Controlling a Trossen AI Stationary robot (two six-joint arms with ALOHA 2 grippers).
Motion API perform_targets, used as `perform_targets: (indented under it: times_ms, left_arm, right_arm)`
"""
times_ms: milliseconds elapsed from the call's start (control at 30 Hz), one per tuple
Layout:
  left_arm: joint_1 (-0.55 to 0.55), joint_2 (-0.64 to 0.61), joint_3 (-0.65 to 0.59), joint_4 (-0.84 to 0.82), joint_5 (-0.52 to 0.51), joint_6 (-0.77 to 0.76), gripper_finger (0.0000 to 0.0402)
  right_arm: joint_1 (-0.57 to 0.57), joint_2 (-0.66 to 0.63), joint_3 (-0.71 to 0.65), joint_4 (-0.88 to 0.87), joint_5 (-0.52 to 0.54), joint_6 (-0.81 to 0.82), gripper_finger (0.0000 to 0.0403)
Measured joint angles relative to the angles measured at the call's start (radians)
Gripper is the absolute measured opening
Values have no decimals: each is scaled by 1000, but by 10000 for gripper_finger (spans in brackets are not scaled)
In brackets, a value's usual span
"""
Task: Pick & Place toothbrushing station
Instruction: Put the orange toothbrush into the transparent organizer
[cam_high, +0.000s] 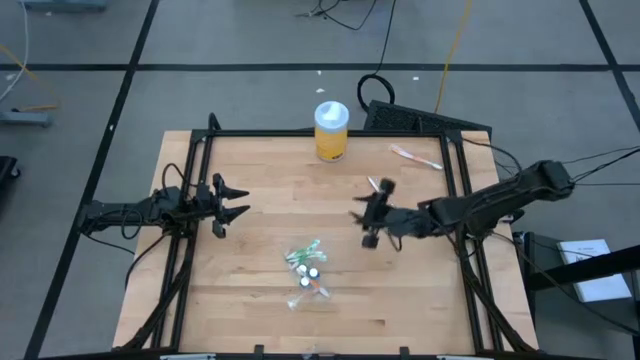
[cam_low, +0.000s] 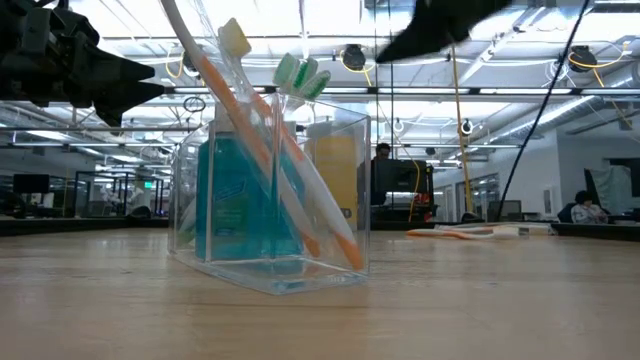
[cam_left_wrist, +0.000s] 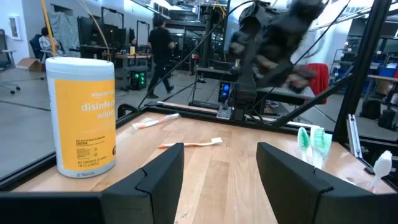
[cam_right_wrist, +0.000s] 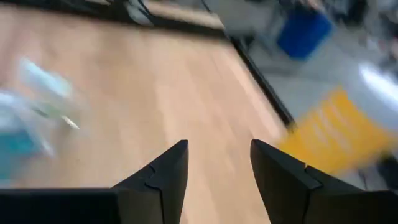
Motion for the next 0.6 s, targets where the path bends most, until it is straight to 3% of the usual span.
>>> perform_targets:
  times_ms: [167,333,500,600]
  left_arm:
    - [0,0,0,0,0,0,209]
    - [0,0,0,0,0,0,209]
    - [0,0,0,0,0,0,209]
    - [0,0,0,0,0,0,209]
  right_arm:
    - [-106,-106,-119,-159,-38,217,165]
    - [-193,-172,-260,-208,-92,408,168]
    - [-311,-226,-347,-329,95,614,169]
    - [-451,-242,-374,-352,130,633,169]
